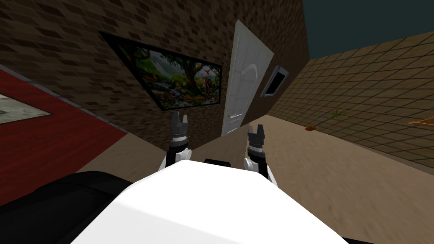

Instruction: Pull the door open

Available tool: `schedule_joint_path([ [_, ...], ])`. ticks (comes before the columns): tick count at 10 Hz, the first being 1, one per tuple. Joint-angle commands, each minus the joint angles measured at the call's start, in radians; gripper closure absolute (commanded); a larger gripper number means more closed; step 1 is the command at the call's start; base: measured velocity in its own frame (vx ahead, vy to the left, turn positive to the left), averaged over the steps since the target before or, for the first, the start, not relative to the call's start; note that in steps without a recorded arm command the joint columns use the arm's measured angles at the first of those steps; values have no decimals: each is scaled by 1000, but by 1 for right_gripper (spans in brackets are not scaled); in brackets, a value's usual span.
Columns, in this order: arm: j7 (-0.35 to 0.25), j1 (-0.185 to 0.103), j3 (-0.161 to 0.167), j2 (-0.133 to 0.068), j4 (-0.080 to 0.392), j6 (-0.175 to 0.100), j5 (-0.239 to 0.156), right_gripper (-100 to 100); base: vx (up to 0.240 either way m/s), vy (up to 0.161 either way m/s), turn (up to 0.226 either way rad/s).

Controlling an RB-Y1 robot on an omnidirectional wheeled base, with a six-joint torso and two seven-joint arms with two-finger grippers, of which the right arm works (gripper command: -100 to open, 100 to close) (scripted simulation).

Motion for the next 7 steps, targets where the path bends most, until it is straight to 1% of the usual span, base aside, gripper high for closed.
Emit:
schedule_joint_path([
  [1, -10, -16, -1, -11, 35, 0, -3, -100, 76, -53, 108],
  [5, -34, -52, -2, -39, 136, -8, -8, -100, 79, -52, 113],
  [7, -47, -72, -2, -54, 191, -13, -11, -100, 94, -66, 145],
])
